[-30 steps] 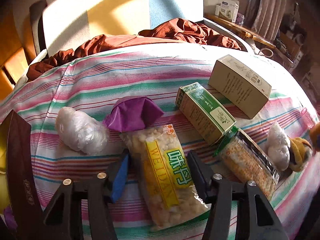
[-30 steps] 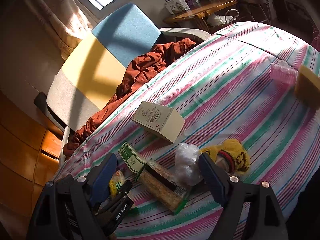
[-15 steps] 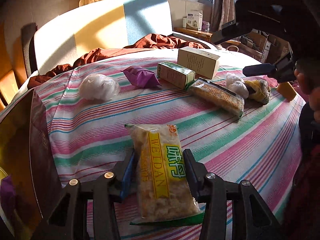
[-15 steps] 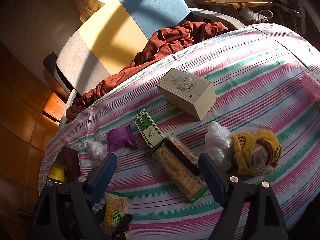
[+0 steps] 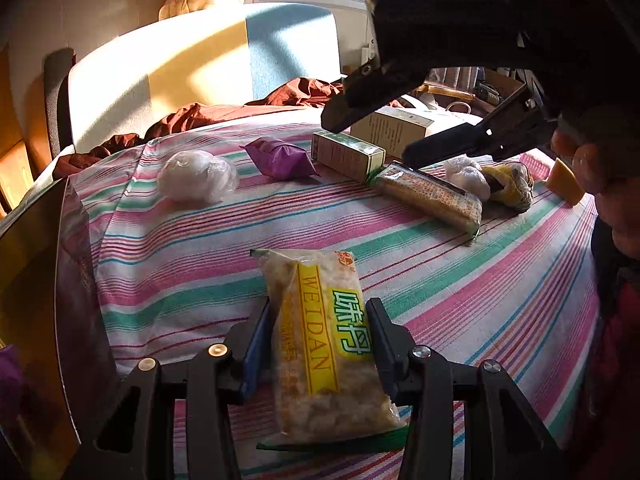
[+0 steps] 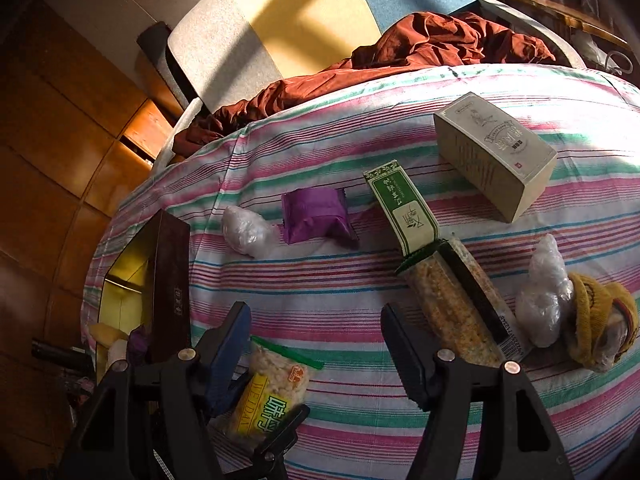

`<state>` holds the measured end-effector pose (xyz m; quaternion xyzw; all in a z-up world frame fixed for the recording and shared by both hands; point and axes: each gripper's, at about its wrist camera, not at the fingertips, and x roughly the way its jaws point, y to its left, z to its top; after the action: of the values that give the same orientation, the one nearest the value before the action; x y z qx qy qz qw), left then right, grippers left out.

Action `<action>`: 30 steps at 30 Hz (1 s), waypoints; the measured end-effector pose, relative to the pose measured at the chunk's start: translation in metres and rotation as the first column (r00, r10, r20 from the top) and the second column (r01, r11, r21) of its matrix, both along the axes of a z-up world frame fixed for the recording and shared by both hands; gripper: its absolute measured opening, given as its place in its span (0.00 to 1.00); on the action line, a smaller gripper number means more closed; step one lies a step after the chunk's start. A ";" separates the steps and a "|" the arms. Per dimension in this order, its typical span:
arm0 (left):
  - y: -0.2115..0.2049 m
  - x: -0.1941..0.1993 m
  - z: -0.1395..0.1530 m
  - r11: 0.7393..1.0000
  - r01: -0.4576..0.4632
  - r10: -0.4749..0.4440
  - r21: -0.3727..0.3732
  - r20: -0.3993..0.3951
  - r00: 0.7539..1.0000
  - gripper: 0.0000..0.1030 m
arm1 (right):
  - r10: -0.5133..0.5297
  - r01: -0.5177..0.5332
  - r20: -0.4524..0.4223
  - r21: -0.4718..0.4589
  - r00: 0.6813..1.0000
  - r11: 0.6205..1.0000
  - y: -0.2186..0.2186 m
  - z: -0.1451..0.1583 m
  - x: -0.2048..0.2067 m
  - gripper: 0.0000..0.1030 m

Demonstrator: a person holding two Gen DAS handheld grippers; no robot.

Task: Organize objects
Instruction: 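Grasp a second purple packet with the right gripper while the left holds the bag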

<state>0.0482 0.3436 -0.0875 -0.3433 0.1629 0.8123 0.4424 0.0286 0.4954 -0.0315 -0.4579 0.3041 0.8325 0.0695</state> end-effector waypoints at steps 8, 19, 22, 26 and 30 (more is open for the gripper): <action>-0.002 -0.002 0.000 1.000 0.001 -0.001 0.015 0.016 1.000 0.46 | 0.038 -0.040 0.066 0.035 0.997 0.999 0.004 -0.009 -0.066 0.67; -0.006 -0.005 0.001 0.999 0.005 -0.006 0.031 0.042 0.999 0.48 | 0.056 -0.090 0.214 0.152 0.975 0.984 0.005 -0.046 -0.108 0.43; -0.007 -0.005 0.001 0.999 0.005 -0.006 0.034 0.045 0.999 0.48 | 0.079 -0.114 0.221 0.148 0.972 0.982 0.002 -0.045 -0.087 0.43; -0.008 -0.006 0.001 0.999 0.005 -0.007 0.034 0.045 0.999 0.48 | 0.127 -0.173 0.259 0.164 0.958 0.971 -0.014 -0.046 -0.047 0.43; -0.008 -0.006 0.001 0.999 0.006 -0.007 0.033 0.043 0.999 0.48 | 0.136 -0.189 0.248 0.201 0.959 0.961 -0.029 -0.048 -0.012 0.43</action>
<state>0.0417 0.3357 -0.0867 -0.3530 0.1412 0.8059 0.4538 0.0170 0.4659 -0.0790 -0.5648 0.1600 0.8049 0.0863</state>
